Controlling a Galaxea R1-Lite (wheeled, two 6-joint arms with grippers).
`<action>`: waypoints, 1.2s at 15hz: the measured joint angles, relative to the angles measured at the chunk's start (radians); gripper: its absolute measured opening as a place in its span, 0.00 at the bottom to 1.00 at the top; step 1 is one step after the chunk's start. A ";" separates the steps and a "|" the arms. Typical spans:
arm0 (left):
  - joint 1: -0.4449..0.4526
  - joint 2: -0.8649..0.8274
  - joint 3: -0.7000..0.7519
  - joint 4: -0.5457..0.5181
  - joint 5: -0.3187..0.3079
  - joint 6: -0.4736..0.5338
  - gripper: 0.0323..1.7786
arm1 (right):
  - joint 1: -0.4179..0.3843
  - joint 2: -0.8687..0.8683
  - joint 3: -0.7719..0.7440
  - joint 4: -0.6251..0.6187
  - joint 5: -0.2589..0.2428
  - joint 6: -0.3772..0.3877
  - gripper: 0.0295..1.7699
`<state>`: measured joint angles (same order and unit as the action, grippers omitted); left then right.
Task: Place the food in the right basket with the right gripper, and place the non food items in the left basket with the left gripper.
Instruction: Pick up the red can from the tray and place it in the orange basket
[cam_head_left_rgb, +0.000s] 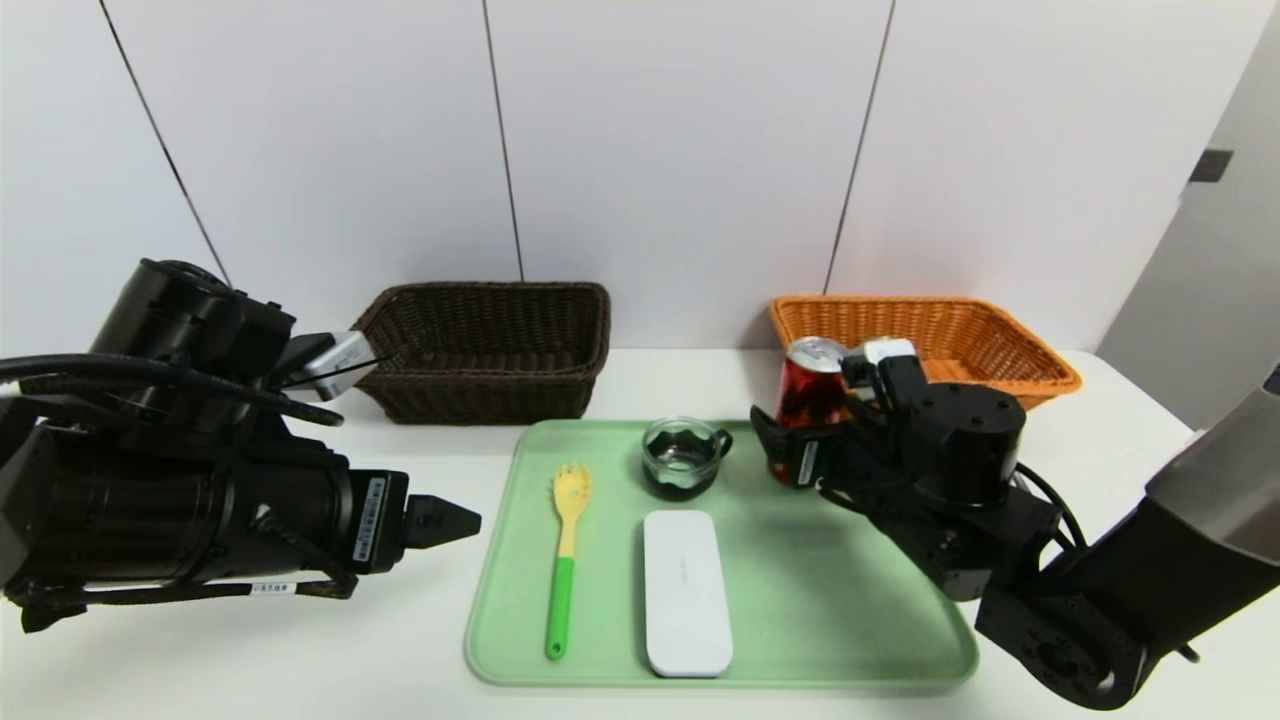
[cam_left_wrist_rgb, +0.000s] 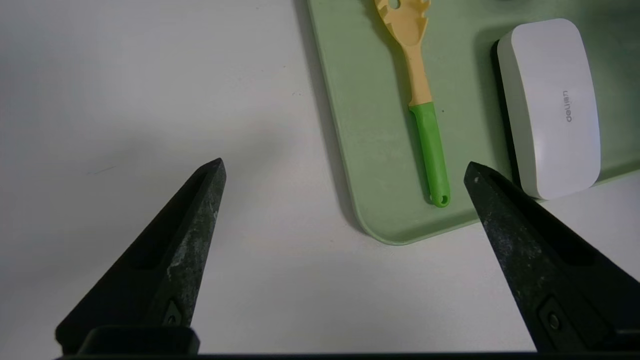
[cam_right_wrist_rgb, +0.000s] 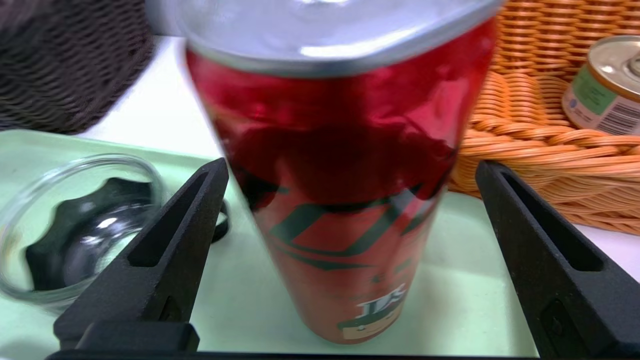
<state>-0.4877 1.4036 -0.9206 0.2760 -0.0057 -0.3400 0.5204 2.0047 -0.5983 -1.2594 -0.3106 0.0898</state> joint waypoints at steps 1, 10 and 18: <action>0.000 0.000 0.000 0.000 0.000 0.000 0.95 | 0.000 0.004 0.000 0.000 0.000 0.000 0.96; -0.001 -0.009 0.005 0.004 0.000 -0.001 0.95 | -0.008 0.014 -0.004 -0.011 0.000 -0.001 0.78; -0.001 -0.021 0.007 0.008 -0.001 0.001 0.95 | 0.012 -0.004 0.008 -0.050 0.017 -0.003 0.51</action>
<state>-0.4891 1.3830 -0.9140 0.2843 -0.0070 -0.3385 0.5323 2.0006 -0.5902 -1.3094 -0.2934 0.0870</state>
